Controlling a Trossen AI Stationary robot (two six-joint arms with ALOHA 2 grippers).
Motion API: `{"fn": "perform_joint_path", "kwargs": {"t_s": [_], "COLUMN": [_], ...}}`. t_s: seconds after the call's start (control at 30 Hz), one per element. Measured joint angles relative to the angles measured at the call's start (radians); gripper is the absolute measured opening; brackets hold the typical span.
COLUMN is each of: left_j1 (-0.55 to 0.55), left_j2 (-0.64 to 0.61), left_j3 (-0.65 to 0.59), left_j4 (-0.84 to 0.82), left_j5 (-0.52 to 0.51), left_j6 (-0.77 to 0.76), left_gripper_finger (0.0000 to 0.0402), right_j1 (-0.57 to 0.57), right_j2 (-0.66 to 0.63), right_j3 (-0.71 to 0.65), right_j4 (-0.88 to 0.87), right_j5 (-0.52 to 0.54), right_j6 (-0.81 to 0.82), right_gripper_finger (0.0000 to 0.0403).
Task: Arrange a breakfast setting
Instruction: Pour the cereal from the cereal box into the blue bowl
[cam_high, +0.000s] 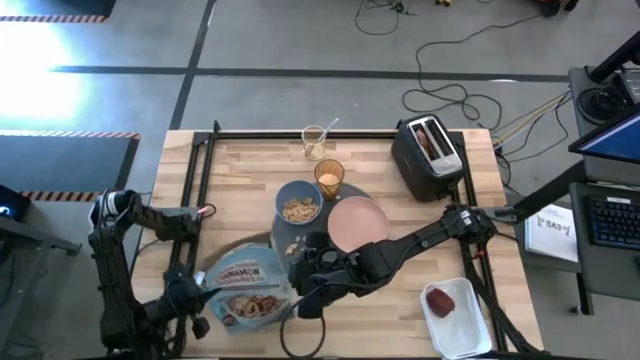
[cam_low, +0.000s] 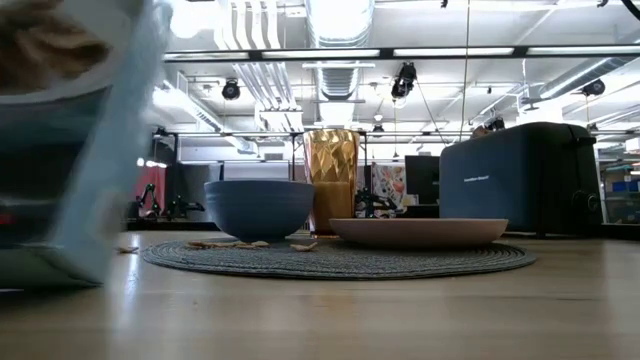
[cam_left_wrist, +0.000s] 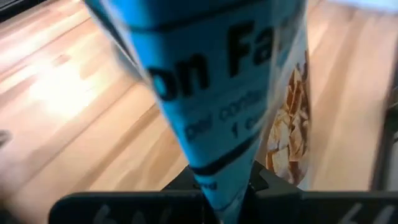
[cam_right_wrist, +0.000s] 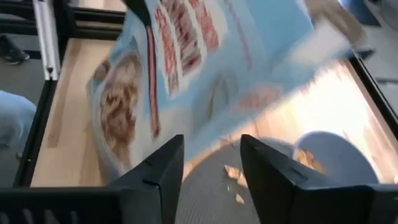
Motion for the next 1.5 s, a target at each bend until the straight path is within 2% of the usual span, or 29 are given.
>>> {"fn": "perform_joint_path", "kwargs": {"t_s": [0.07,0.27,0.47,0.7,0.87,1.03,1.17,1.5], "left_j1": [0.001,0.016,0.104,0.214,0.314,0.370,0.370,0.442], "left_j2": [-0.023,-0.127,-0.187,-0.191,-0.197,-0.200,-0.205,-0.252], "left_j3": [0.000,0.000,-0.014,-0.040,-0.108,-0.154,-0.119,-0.007], "left_j4": [-0.038,-0.032,-0.032,-0.031,-0.030,-0.035,-0.031,-0.029], "left_j5": [0.041,0.060,0.033,0.010,0.007,0.079,0.139,0.195], "left_j6": [-0.002,0.087,0.222,0.329,0.309,0.296,0.322,0.403], "left_gripper_finger": [0.0000,0.0000,0.0000,0.0000,0.0000,0.0000,0.0000,0.0000], "right_j1": [-0.002,-0.011,-0.018,-0.021,-0.021,-0.021,-0.021,-0.035], "right_j2": [-0.006,-0.010,-0.010,-0.010,-0.010,-0.010,-0.010,-0.010], "right_j3": [0.000,0.000,0.000,0.000,0.000,0.000,0.000,0.000], "right_j4": [-0.030,-0.084,-0.104,-0.148,-0.154,-0.188,-0.225,-0.236], "right_j5": [0.011,0.014,0.013,0.014,0.014,0.013,0.013,0.013], "right_j6": [0.034,0.059,0.046,0.048,0.059,0.059,0.059,0.010], "right_gripper_finger": [0.0160,0.0160,0.0147,0.0139,0.0141,0.0141,0.0141,0.0141]}}
